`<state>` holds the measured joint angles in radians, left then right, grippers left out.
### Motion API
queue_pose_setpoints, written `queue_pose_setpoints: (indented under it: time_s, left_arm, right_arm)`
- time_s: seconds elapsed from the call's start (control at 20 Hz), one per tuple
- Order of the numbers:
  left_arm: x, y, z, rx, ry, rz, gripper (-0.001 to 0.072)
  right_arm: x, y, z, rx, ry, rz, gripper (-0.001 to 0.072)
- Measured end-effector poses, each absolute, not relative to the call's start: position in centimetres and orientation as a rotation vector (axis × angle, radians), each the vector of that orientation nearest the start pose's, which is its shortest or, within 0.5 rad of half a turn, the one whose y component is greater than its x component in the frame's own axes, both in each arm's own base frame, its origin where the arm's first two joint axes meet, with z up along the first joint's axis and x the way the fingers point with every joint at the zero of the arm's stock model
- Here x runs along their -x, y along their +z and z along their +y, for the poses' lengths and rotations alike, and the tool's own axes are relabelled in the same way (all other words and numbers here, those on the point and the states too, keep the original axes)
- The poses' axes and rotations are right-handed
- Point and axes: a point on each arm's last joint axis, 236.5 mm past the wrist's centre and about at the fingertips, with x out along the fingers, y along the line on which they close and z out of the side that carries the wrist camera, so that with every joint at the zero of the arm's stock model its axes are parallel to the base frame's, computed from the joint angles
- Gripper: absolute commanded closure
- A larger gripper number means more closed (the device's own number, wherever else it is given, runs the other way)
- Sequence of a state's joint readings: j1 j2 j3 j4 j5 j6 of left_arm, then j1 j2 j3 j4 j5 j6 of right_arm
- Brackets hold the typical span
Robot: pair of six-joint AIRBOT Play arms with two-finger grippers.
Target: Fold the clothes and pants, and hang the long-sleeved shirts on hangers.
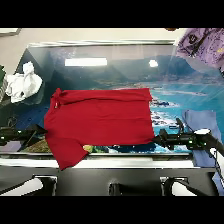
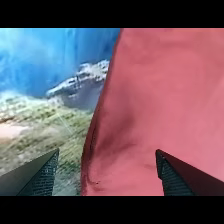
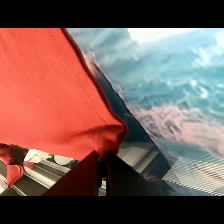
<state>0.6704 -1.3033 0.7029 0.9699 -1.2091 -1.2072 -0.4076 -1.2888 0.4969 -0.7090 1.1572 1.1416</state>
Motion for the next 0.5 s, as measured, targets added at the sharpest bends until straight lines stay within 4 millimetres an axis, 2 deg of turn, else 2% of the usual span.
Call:
queue_pose_setpoints:
  time_s: [0.15, 0.35, 0.4, 0.5]
  left_arm:
    - [-25.4, -10.0, 3.4, 0.936, -0.042, 1.445, -0.0005]
    - [-24.8, -10.5, 2.6, 0.955, -0.058, 1.461, 0.0009]
    - [-24.8, -10.5, 2.4, 0.960, -0.063, 1.462, 0.0120]
    - [-24.4, -11.0, 2.7, 0.933, -0.053, 1.474, 0.0397]
  right_arm:
    - [-24.8, -10.5, 7.2, -0.993, 0.252, 1.477, 0.0685]
    - [-24.9, -10.5, 7.2, -0.994, 0.251, 1.476, 0.0685]
    - [-24.9, -10.5, 7.2, -0.994, 0.251, 1.476, 0.0685]
    - [-24.9, -10.5, 7.2, -0.994, 0.251, 1.476, 0.0685]
